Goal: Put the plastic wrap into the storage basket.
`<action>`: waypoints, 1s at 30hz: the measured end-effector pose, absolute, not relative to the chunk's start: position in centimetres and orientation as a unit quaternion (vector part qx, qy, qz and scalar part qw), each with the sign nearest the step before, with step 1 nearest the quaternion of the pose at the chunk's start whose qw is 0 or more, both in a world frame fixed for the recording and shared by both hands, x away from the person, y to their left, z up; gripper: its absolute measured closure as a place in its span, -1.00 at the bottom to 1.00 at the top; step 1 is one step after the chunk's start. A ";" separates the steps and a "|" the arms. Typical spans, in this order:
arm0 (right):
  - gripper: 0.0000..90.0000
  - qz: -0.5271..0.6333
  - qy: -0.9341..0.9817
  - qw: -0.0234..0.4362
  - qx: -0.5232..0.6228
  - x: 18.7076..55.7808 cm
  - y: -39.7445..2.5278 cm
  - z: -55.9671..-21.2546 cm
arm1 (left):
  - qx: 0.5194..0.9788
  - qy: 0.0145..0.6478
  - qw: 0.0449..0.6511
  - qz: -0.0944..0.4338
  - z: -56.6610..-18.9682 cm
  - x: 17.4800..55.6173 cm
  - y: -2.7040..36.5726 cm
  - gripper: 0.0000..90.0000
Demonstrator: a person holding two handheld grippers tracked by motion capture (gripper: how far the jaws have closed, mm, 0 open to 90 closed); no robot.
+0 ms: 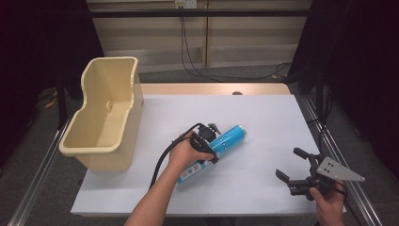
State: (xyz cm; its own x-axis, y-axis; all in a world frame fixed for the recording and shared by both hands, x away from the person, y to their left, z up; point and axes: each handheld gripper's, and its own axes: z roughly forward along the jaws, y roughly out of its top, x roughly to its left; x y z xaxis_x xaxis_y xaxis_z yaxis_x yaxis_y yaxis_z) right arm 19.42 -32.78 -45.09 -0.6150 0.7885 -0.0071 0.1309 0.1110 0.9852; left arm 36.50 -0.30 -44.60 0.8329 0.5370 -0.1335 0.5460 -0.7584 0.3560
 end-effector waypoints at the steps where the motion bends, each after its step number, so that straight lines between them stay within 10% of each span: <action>1: -1.00 0.577 0.688 0.285 0.334 19.4 -32.8 -45.1 | 0.940 0.286 0.187 -0.010 -44.5 36.5 -0.4 -0.30; 30: -1.00 0.576 0.690 0.286 0.332 19.5 -32.8 -45.2 | 0.917 0.371 0.142 -0.025 -41.4 36.6 1.4 -0.28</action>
